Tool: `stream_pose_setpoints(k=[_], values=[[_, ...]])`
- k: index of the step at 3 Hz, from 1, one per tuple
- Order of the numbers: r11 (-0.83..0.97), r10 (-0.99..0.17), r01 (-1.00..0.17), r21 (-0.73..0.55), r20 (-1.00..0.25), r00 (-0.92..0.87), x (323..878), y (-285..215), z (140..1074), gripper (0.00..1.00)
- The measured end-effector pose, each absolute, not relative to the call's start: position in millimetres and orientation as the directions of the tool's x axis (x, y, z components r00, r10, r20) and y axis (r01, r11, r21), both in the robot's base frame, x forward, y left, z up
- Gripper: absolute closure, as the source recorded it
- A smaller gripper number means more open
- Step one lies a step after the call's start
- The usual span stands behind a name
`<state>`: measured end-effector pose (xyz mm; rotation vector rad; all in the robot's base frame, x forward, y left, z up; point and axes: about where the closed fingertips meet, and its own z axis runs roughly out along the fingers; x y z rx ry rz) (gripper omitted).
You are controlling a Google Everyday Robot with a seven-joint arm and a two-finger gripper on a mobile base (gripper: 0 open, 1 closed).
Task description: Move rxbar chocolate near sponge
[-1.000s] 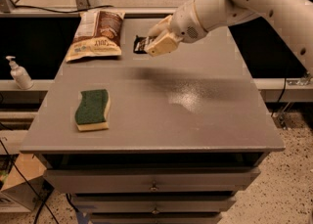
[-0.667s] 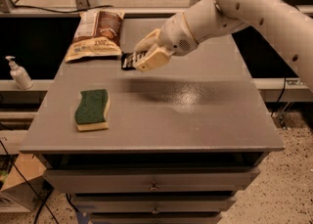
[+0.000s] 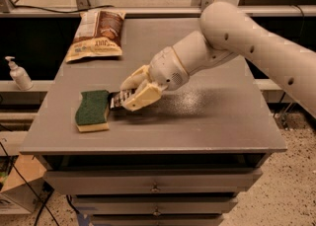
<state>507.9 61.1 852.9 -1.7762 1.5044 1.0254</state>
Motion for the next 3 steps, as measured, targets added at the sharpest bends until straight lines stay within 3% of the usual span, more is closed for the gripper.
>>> stream_pose_setpoints(k=[3], values=[[-0.200, -0.530, -0.979, 0.047, -0.845, 0.068, 504.5, 67.0, 849.8, 0.13]])
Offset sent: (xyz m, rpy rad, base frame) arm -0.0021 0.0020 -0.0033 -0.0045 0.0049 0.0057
